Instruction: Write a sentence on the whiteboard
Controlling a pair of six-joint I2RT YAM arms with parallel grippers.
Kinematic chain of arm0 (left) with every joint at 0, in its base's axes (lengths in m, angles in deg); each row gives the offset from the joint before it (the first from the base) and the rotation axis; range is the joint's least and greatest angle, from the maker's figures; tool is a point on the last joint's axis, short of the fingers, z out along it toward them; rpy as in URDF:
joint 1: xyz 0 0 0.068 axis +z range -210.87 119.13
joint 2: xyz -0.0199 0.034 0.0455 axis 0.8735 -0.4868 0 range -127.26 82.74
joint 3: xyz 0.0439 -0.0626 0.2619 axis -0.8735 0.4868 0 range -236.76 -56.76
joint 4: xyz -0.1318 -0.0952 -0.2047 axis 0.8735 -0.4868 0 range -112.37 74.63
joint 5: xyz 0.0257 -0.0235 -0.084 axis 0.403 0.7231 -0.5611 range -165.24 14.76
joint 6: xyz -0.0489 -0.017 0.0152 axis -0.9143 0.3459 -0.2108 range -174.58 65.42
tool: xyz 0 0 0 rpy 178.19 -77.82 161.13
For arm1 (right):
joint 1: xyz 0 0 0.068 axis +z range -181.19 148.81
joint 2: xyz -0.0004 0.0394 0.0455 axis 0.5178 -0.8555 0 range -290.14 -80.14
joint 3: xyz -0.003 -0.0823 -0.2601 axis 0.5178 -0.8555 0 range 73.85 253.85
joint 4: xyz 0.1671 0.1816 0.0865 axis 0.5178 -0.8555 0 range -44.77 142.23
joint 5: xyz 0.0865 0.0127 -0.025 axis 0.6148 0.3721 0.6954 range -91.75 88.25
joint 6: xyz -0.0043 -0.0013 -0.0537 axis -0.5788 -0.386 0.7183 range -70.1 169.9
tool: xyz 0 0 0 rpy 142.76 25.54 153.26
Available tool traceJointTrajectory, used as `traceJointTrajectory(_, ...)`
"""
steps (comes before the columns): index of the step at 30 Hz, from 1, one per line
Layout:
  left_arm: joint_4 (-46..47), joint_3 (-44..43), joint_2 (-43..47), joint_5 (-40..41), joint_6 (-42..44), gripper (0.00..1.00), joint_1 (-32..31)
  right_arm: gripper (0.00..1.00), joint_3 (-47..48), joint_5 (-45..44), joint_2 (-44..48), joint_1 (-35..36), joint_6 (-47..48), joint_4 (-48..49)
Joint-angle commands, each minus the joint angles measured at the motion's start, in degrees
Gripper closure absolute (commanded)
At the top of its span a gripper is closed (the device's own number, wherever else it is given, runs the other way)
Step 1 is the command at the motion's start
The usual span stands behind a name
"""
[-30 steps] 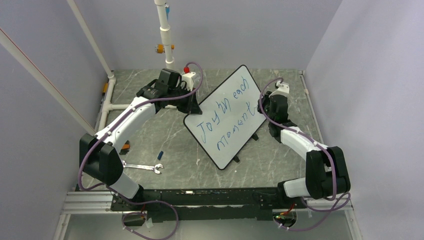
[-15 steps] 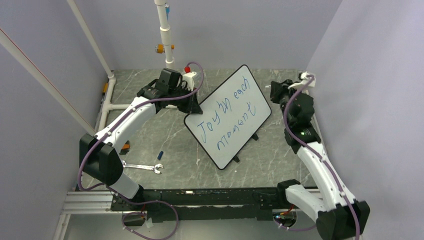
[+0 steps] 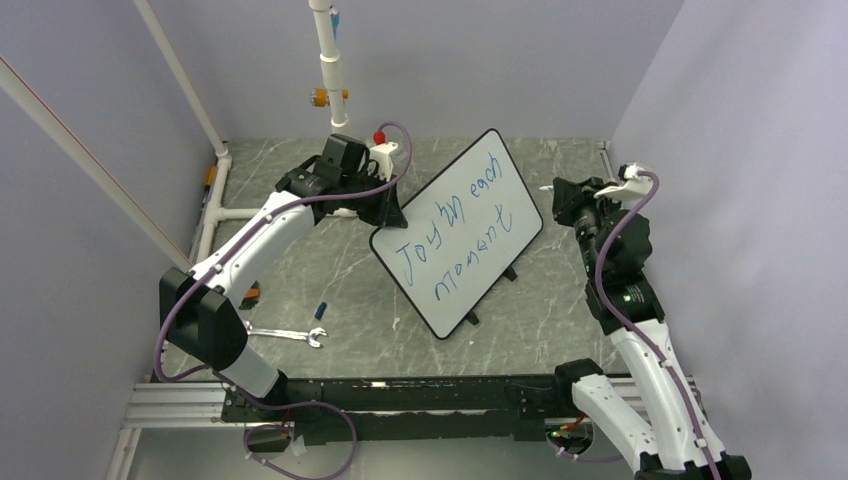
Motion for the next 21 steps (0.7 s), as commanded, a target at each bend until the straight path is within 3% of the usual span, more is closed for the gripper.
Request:
traceJointTrajectory(1,-8.4,-0.9,0.3,13.6,13.3,1.00,0.5,1.00,0.1,1.5,2.9,0.1,-1.5,-2.0)
traceJointTrajectory(10,-11.6,0.2,0.5,9.7,15.9,1.00,-2.0,1.00,-1.8,2.8,6.2,0.1,-2.3,-3.9)
traceJointTrajectory(21,-8.5,-1.5,-5.4,6.8,13.4,1.00,-8.0,1.00,-2.7,2.6,8.6,0.1,-0.9,-6.8)
